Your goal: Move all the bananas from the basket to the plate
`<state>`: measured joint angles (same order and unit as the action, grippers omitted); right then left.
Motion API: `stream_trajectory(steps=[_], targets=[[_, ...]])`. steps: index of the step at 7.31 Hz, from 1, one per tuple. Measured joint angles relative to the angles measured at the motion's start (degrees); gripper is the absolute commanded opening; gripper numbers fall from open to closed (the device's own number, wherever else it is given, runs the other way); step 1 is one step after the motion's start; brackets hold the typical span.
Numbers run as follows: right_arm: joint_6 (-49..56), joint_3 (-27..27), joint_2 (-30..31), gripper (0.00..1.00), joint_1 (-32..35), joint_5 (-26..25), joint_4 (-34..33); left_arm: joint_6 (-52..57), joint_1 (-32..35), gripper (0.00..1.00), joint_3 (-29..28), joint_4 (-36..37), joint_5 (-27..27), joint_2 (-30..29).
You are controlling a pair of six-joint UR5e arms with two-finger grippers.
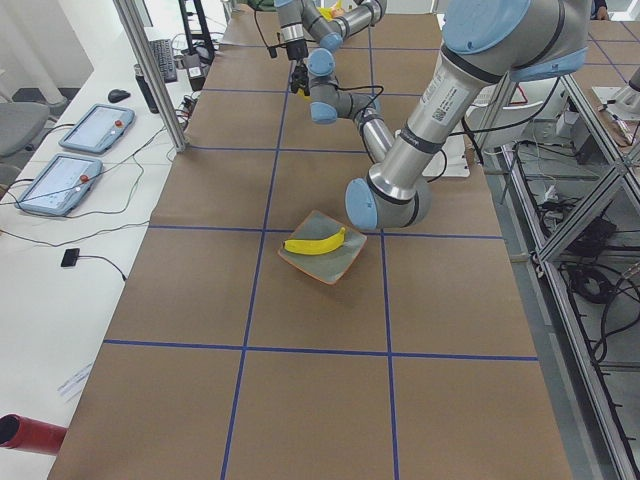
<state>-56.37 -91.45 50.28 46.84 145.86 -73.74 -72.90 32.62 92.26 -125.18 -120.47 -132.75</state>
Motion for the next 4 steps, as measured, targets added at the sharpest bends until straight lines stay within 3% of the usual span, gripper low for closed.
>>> stream_trajectory(steps=[1, 4], targets=[[-0.3, -0.3, 0.3, 0.99, -0.1, 0.1, 0.0, 0.1, -0.2, 0.0, -0.1, 0.0, 0.0, 0.1], [-2.3, -1.4, 1.0, 1.0, -0.3, 0.1, 0.2, 0.5, -0.4, 0.0, -0.1, -0.1, 0.1, 0.2]])
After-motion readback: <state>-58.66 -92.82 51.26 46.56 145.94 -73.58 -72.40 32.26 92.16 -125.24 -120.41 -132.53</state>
